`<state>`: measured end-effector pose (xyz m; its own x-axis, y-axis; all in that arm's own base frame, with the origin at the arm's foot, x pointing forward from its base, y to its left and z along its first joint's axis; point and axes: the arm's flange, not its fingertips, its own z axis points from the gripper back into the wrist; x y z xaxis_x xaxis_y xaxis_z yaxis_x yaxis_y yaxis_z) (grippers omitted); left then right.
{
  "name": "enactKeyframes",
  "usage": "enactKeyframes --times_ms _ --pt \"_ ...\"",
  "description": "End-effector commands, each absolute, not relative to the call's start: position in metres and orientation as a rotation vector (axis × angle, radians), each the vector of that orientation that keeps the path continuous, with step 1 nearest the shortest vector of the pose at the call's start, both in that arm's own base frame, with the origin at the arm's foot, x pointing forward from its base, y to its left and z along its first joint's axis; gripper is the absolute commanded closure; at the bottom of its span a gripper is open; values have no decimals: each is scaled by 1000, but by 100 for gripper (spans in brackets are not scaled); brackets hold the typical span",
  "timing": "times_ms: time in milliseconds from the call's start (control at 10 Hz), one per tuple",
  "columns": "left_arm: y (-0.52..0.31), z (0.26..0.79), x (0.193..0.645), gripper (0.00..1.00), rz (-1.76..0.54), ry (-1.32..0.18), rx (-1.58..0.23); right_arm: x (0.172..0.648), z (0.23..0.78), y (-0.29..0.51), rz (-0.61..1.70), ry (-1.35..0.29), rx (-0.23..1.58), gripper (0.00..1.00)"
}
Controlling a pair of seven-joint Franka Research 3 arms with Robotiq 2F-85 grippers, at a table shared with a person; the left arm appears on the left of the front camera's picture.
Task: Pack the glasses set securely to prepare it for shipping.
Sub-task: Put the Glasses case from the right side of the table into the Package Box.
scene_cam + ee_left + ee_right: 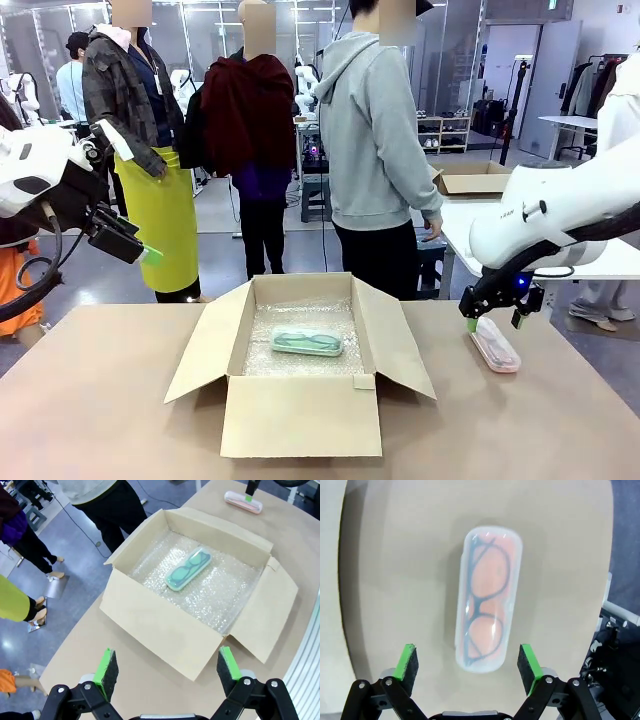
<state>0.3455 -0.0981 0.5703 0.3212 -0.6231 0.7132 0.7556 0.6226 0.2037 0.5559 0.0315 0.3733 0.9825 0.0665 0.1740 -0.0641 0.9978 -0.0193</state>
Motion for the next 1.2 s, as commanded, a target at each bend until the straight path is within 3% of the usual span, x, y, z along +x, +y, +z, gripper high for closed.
enactKeyframes --times_ms 0,400,1100 --pt "-96 571 345 0 -914 -855 -174 568 367 26 69 -261 -64 0" --pt "-96 571 345 0 -914 -855 -174 591 342 26 73 -242 -16 0" --pt "-96 571 345 0 -914 -855 -174 589 313 24 27 -153 25 0"
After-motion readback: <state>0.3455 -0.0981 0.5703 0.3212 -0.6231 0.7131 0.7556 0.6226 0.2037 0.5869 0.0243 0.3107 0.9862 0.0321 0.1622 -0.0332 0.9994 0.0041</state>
